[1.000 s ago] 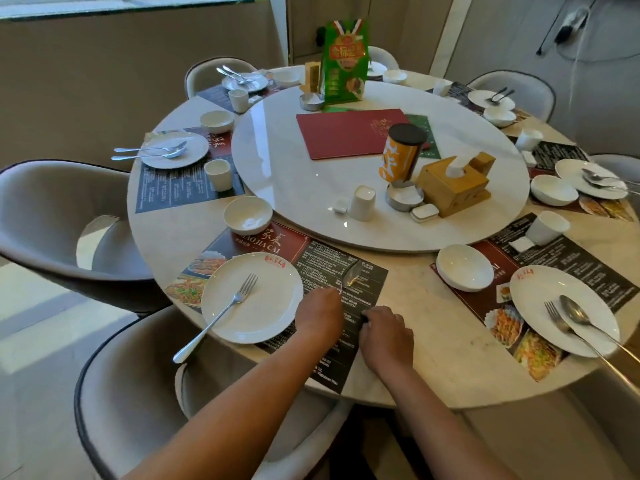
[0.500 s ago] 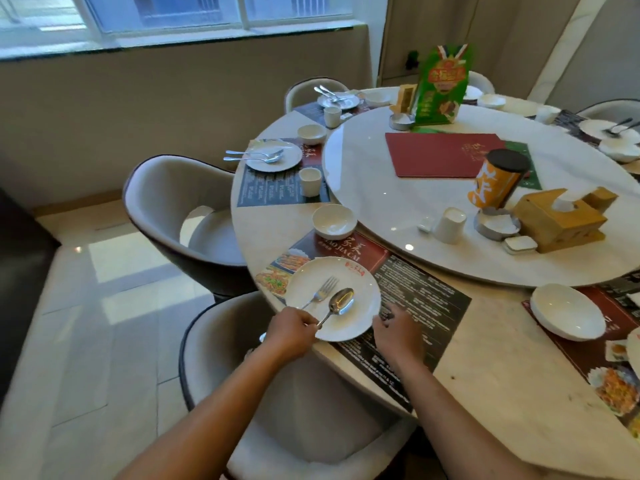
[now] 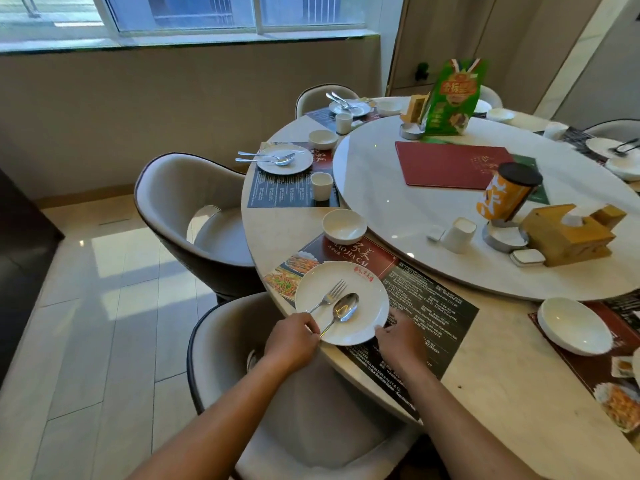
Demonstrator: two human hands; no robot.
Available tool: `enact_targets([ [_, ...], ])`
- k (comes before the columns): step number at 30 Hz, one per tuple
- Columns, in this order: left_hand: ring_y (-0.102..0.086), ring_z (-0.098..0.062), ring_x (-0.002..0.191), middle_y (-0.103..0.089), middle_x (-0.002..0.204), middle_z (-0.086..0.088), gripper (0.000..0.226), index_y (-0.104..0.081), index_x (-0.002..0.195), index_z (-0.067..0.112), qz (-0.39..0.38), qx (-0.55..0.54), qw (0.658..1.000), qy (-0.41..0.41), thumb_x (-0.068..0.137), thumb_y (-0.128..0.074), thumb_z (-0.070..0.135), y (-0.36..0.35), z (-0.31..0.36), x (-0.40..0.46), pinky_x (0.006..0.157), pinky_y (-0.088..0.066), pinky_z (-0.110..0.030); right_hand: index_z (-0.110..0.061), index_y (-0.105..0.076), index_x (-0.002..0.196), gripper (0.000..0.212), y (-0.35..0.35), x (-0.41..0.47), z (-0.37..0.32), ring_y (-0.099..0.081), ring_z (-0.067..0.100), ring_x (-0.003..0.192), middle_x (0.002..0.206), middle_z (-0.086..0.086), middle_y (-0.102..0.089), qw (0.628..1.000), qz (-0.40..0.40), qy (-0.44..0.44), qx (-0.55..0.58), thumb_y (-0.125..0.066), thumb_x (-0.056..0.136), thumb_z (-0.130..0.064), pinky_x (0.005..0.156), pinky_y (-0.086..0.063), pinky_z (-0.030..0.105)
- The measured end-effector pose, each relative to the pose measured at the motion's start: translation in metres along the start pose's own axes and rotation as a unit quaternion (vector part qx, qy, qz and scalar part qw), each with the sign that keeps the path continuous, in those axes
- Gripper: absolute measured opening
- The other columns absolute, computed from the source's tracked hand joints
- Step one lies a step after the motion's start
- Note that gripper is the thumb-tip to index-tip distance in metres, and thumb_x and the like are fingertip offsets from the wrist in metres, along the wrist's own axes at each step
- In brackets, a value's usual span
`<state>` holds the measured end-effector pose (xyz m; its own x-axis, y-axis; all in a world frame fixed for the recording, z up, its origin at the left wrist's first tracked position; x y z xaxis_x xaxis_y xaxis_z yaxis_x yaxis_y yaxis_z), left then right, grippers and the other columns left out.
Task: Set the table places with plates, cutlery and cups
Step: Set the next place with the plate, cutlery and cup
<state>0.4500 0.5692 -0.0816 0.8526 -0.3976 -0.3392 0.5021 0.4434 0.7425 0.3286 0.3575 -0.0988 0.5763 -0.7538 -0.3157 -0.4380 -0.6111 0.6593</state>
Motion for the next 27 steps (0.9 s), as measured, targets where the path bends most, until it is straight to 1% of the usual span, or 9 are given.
enact_targets([
  [3, -0.061, -0.011, 0.091, -0.066, 0.098, 0.009, 0.002, -0.067, 0.092, 0.032, 0.014, 0.044, 0.999, -0.014, 0.091, -0.067, 0.030, 0.005, 0.005, -0.002, 0.079, -0.058, -0.035, -0.027, -0.050, 0.142, 0.054, 0.000, 0.001, 0.001, -0.065, 0.025, 0.106, 0.121, 0.002, -0.068, 1.000, -0.006, -0.004, 0.003, -0.067, 0.091, -0.024, 0.091, -0.056, 0.046],
  [8, -0.061, -0.012, 0.084, -0.065, 0.093, 0.008, 0.021, -0.066, 0.106, 0.029, 0.085, 0.187, 0.977, -0.059, 0.097, -0.056, 0.045, 0.022, 0.038, -0.008, 0.071, -0.055, -0.031, -0.021, -0.050, 0.144, 0.050, 0.008, 0.007, -0.001, -0.056, 0.028, 0.126, 0.142, 0.005, -0.056, 1.000, 0.003, 0.008, -0.013, -0.060, 0.096, -0.032, 0.096, -0.050, 0.043],
  [12, -0.062, -0.020, 0.102, -0.065, 0.112, 0.001, 0.036, -0.060, 0.126, 0.028, 0.112, 0.204, 0.962, -0.142, 0.098, -0.052, 0.048, 0.019, 0.085, 0.003, 0.080, -0.053, -0.036, -0.022, -0.050, 0.143, 0.049, 0.031, 0.021, -0.006, -0.058, 0.027, 0.123, 0.138, 0.007, -0.060, 0.999, 0.032, 0.023, -0.023, -0.058, 0.096, -0.033, 0.099, -0.051, 0.047],
  [15, -0.057, -0.025, 0.114, -0.062, 0.124, -0.002, 0.042, -0.056, 0.136, 0.028, 0.105, 0.212, 0.954, -0.181, 0.098, -0.052, 0.047, 0.006, 0.121, 0.020, 0.087, -0.051, -0.041, -0.022, -0.053, 0.140, 0.046, 0.055, 0.033, -0.010, -0.061, 0.026, 0.118, 0.133, 0.005, -0.063, 0.997, 0.055, 0.035, -0.043, -0.058, 0.095, -0.031, 0.093, -0.051, 0.037],
  [16, -0.055, -0.026, 0.117, -0.062, 0.127, -0.003, 0.043, -0.055, 0.137, 0.027, 0.107, 0.215, 0.950, -0.199, 0.098, -0.052, 0.046, 0.002, 0.134, 0.026, 0.088, -0.051, -0.041, -0.022, -0.054, 0.140, 0.046, 0.064, 0.038, -0.012, -0.060, 0.026, 0.119, 0.133, 0.005, -0.063, 0.995, 0.067, 0.041, -0.060, -0.059, 0.095, -0.031, 0.092, -0.049, 0.035],
  [18, -0.054, -0.026, 0.119, -0.062, 0.129, -0.003, 0.040, -0.056, 0.135, 0.026, 0.107, 0.221, 0.939, -0.240, 0.099, -0.053, 0.043, -0.007, 0.164, 0.036, 0.089, -0.050, -0.042, -0.023, -0.055, 0.139, 0.046, 0.083, 0.048, -0.016, -0.056, 0.026, 0.123, 0.136, 0.004, -0.060, 0.988, 0.097, 0.056, -0.109, -0.058, 0.095, -0.034, 0.097, -0.047, 0.038],
  [20, -0.058, -0.026, 0.113, -0.065, 0.122, -0.003, 0.033, -0.060, 0.129, 0.026, 0.105, 0.232, 0.926, -0.278, 0.099, -0.055, 0.039, -0.018, 0.195, 0.048, 0.085, -0.052, -0.040, -0.024, -0.057, 0.138, 0.045, 0.102, 0.061, -0.017, -0.051, 0.026, 0.127, 0.138, 0.003, -0.057, 0.981, 0.118, 0.060, -0.142, -0.058, 0.095, -0.035, 0.100, -0.045, 0.040],
  [23, -0.062, -0.027, 0.107, -0.067, 0.113, -0.005, 0.027, -0.065, 0.119, 0.021, 0.103, 0.245, 0.915, -0.304, 0.097, -0.056, 0.035, -0.034, 0.239, 0.069, 0.082, -0.053, -0.040, -0.022, -0.058, 0.136, 0.042, 0.125, 0.091, -0.014, -0.046, 0.026, 0.128, 0.140, 0.003, -0.054, 0.978, 0.123, 0.062, -0.155, -0.056, 0.096, -0.034, 0.100, -0.046, 0.041],
  [27, -0.059, -0.029, 0.113, -0.064, 0.121, -0.008, 0.036, -0.059, 0.131, 0.019, 0.081, 0.274, 0.908, -0.305, 0.099, -0.056, 0.035, -0.059, 0.289, 0.113, 0.084, -0.051, -0.042, -0.022, -0.059, 0.137, 0.041, 0.149, 0.137, -0.007, -0.045, 0.026, 0.127, 0.141, 0.002, -0.052, 0.975, 0.123, 0.051, -0.179, -0.056, 0.098, -0.033, 0.100, -0.046, 0.043],
])
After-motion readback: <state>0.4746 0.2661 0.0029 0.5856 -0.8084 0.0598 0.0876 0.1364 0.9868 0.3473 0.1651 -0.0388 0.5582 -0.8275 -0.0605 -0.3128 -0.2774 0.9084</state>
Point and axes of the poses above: each hand's wrist, its own x-axis towards the middle knuckle, its own y-axis out of the back of the hand, z = x × y, the point moved 9 cm from there along x, towards the middle knuckle
